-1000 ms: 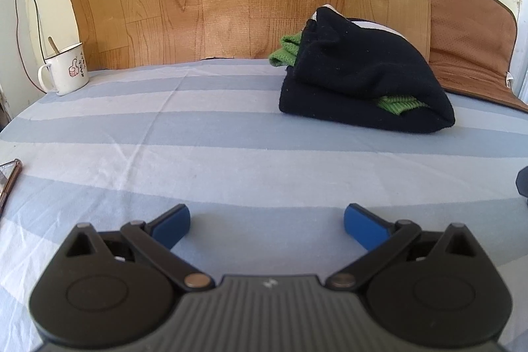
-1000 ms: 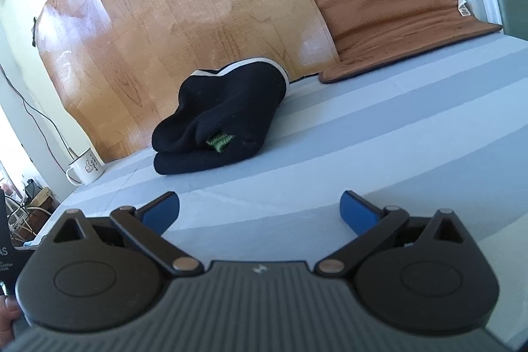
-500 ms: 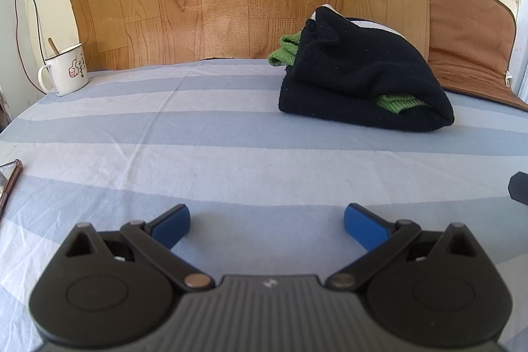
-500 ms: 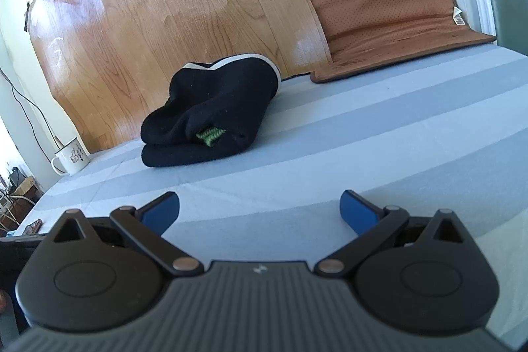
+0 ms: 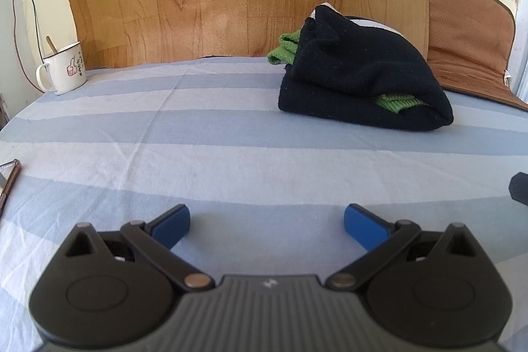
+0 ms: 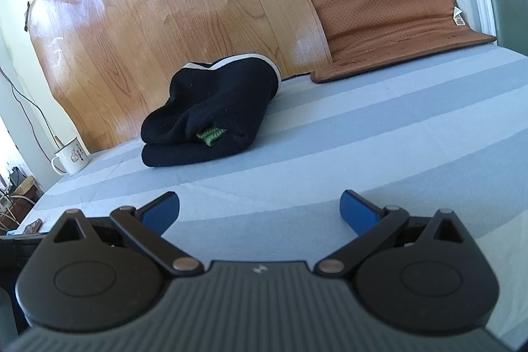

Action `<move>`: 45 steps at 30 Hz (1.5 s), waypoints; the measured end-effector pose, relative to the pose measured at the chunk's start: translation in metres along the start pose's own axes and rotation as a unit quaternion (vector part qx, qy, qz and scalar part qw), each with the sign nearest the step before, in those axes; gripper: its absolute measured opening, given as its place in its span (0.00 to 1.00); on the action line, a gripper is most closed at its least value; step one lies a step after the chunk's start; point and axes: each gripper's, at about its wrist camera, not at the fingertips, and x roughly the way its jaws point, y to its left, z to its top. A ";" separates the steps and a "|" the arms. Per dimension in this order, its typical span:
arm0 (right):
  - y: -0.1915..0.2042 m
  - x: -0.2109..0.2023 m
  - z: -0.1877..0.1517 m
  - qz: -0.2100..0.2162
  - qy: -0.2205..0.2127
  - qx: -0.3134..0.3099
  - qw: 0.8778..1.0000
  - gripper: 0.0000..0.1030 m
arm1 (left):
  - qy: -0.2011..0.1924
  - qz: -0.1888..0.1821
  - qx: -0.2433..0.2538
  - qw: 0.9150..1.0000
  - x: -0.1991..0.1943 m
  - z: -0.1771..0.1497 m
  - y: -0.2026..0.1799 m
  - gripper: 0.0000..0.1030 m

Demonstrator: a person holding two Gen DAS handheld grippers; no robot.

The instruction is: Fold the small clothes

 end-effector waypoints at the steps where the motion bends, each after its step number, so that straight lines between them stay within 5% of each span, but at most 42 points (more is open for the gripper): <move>1: 0.002 -0.002 -0.001 0.001 -0.003 -0.002 1.000 1.00 | 0.002 0.004 -0.001 1.000 -0.002 -0.001 0.000 1.00; 13: 0.031 -0.044 -0.016 0.016 -0.005 0.013 1.000 1.00 | 0.021 0.031 -0.022 0.999 -0.041 -0.019 0.014 1.00; 25: 0.049 -0.063 -0.018 0.044 -0.014 0.020 0.999 1.00 | -0.022 0.043 0.022 0.999 -0.073 -0.027 0.004 1.00; 45: 0.046 -0.065 -0.024 0.043 -0.009 0.040 0.998 1.00 | -0.019 0.069 0.031 0.997 -0.074 -0.028 0.006 1.00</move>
